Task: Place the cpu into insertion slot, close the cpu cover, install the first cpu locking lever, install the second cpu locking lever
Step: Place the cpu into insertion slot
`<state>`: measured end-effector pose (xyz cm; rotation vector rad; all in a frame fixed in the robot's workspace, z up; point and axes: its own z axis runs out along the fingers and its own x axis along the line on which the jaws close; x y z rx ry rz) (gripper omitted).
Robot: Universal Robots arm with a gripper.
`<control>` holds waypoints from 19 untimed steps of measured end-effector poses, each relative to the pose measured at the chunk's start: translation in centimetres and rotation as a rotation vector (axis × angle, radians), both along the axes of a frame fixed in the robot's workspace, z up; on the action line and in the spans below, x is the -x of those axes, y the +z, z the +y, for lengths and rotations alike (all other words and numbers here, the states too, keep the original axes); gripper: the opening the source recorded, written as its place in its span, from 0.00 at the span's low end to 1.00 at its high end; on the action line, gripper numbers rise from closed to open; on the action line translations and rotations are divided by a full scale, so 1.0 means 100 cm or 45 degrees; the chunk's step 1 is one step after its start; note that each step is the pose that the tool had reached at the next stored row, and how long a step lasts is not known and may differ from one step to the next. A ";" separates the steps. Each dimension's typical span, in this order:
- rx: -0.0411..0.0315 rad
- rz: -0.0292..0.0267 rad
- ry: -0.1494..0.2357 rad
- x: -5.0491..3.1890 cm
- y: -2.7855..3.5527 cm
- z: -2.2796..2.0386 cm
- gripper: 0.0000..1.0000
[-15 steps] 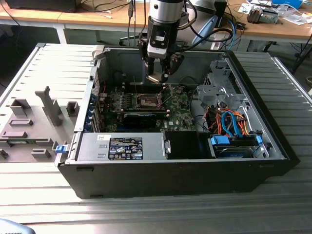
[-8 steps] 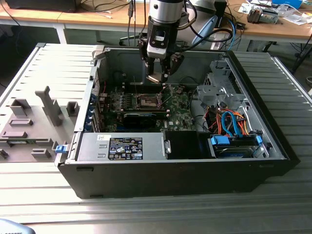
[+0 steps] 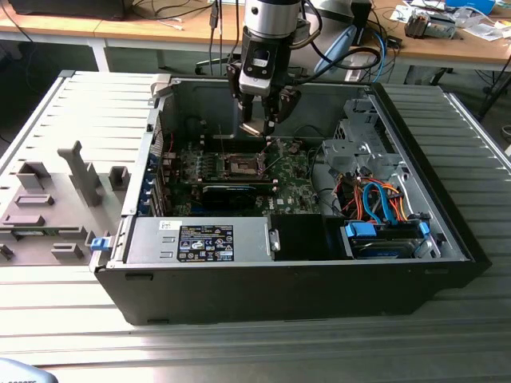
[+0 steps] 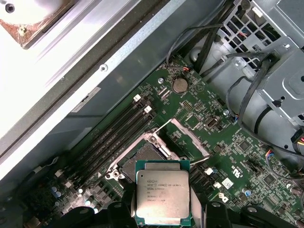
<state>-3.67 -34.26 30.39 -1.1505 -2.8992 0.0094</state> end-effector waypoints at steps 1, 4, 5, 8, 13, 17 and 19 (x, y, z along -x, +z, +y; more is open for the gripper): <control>0.0000 0.0000 -0.001 0.0000 0.0000 0.0000 0.55; 0.0000 0.0000 -0.004 0.0000 0.0000 0.0000 0.55; 0.0000 0.0000 -0.006 0.0000 0.0000 0.0000 0.55; 0.0000 0.0000 -0.009 0.0000 0.0000 0.0000 0.55; 0.0000 -0.0001 -0.014 0.0000 0.0000 0.0000 0.55; 0.0000 0.0000 -0.018 0.0000 0.0000 0.0000 0.55; 0.0000 0.0000 -0.019 0.0000 0.0000 0.0000 0.55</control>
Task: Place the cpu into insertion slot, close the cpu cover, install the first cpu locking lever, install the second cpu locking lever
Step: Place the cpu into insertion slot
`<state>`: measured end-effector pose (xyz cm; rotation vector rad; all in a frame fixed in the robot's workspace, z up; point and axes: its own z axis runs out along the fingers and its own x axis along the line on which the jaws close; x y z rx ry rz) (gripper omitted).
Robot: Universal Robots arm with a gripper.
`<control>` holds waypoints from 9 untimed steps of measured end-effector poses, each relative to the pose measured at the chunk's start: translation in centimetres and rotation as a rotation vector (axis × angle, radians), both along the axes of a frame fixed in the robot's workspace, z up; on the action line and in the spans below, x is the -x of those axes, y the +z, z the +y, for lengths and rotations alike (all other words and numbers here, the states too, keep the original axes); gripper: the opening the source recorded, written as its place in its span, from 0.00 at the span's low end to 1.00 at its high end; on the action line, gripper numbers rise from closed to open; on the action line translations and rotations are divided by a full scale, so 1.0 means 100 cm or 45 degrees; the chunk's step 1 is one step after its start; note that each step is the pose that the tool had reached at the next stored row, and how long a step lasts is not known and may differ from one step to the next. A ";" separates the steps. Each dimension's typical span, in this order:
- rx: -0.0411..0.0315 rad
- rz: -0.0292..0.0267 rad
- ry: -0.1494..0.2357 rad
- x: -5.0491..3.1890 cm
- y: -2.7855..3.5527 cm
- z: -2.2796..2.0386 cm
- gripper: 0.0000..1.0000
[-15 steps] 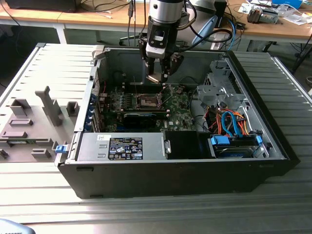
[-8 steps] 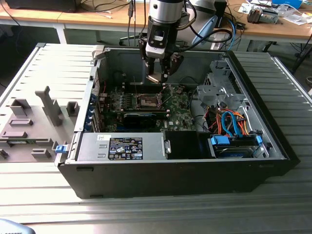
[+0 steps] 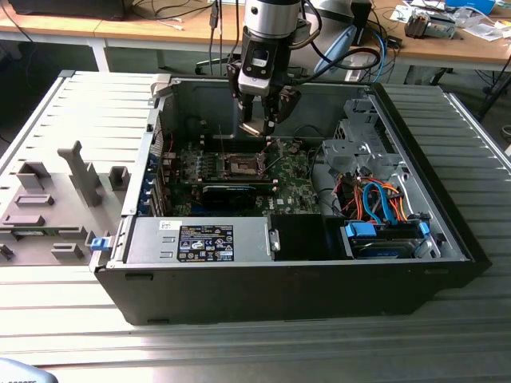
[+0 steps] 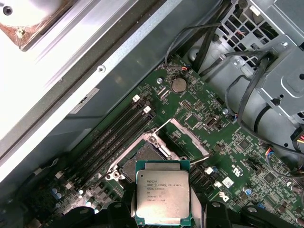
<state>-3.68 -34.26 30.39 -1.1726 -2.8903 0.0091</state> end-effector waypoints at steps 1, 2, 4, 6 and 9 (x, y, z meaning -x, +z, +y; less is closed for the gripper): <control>0.0000 -0.0001 -0.001 0.0000 0.0000 0.0000 0.55; 0.0000 -0.0001 -0.002 0.0000 0.0000 0.0000 0.55; 0.0000 0.0000 -0.003 0.0000 0.0000 0.0000 0.55; 0.0001 0.0000 -0.005 0.0000 0.0000 0.0000 0.55; 0.0000 0.0000 -0.008 0.0000 0.0000 0.0000 0.55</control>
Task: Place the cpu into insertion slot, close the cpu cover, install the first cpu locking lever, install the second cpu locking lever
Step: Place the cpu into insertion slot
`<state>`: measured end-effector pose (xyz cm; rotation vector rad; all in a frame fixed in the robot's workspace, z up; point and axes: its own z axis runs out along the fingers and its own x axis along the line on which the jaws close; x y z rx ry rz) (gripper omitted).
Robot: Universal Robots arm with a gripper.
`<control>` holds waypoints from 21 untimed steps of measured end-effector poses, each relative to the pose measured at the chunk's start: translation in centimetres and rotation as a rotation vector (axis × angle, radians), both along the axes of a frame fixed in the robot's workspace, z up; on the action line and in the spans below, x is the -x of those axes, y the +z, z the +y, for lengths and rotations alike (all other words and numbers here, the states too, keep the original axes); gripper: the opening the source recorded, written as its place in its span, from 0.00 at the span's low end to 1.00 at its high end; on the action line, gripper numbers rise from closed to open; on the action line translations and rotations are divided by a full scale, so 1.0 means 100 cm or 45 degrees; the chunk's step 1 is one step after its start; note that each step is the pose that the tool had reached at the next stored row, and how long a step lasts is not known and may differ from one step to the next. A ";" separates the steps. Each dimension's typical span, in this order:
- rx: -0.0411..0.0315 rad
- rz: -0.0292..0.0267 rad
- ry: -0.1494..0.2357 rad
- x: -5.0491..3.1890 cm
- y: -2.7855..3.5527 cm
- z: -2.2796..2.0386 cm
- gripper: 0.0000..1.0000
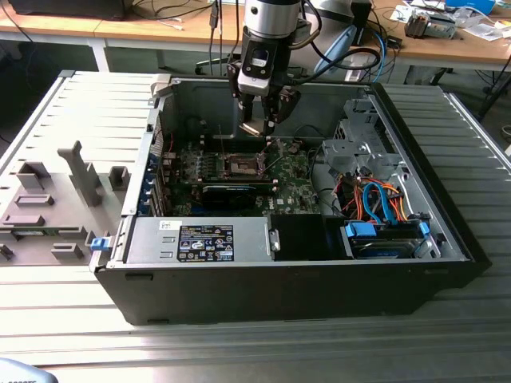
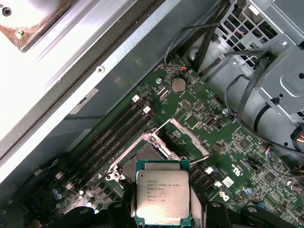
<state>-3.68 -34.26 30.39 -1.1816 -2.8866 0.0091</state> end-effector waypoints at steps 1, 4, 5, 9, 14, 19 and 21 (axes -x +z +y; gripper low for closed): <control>0.0000 0.0000 -0.001 0.0000 0.0000 0.0000 0.55; 0.0000 0.0000 -0.003 0.0000 0.0000 0.0000 0.55; 0.0000 0.0000 -0.004 0.0000 0.0000 0.0000 0.55; -0.0001 0.0000 -0.008 0.0000 0.0000 0.0000 0.55; 0.0000 0.0000 -0.012 0.0000 0.0000 0.0000 0.55; 0.0000 0.0000 -0.017 0.0000 0.0000 0.0000 0.55; 0.0000 0.0000 -0.018 0.0000 0.0000 0.0000 0.55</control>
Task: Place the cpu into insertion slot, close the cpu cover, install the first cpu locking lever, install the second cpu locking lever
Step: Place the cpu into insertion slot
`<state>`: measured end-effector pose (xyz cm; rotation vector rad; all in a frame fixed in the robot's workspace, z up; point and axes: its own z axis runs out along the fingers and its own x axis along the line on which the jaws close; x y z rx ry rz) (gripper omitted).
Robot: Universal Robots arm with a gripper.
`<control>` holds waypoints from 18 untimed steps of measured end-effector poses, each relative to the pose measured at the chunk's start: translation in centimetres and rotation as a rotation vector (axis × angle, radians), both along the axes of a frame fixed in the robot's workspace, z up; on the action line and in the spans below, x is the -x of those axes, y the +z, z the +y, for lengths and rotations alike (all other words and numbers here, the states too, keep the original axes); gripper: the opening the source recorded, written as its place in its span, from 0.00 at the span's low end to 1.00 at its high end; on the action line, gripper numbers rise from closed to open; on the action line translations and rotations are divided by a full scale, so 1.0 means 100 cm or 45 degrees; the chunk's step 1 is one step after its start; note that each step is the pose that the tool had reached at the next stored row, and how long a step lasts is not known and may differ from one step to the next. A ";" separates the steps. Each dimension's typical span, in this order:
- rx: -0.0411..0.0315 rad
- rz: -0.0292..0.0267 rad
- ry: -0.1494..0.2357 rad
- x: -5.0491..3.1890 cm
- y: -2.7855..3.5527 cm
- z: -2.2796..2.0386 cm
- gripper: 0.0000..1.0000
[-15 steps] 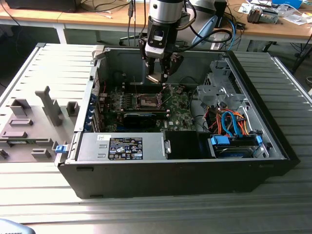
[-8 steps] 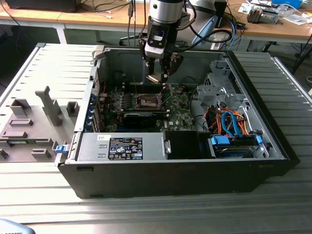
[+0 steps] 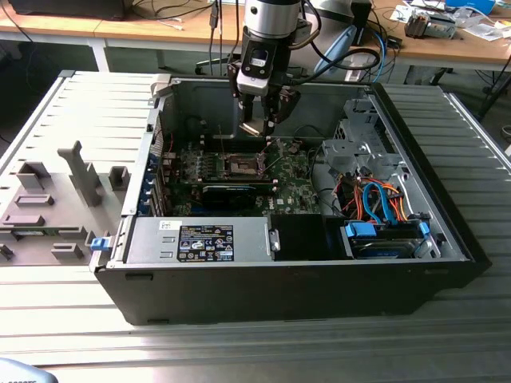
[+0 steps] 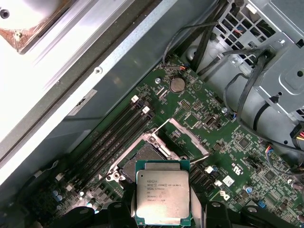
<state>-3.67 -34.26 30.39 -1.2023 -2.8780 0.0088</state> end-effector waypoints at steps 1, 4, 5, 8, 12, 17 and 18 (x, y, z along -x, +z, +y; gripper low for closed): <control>0.0000 0.0000 -0.001 0.0000 0.0000 0.0000 0.55; 0.0000 0.0000 -0.004 0.0000 0.0000 0.0000 0.55; 0.0001 0.0000 -0.005 0.0000 0.0000 0.0000 0.55; 0.0001 0.0000 -0.007 0.0000 0.0000 0.0000 0.55; 0.0001 0.0000 -0.010 0.0000 0.0000 0.0000 0.55; 0.0001 -0.0001 -0.013 0.0000 0.0000 0.0000 0.55; 0.0001 0.0000 -0.014 0.0000 0.0000 0.0000 0.55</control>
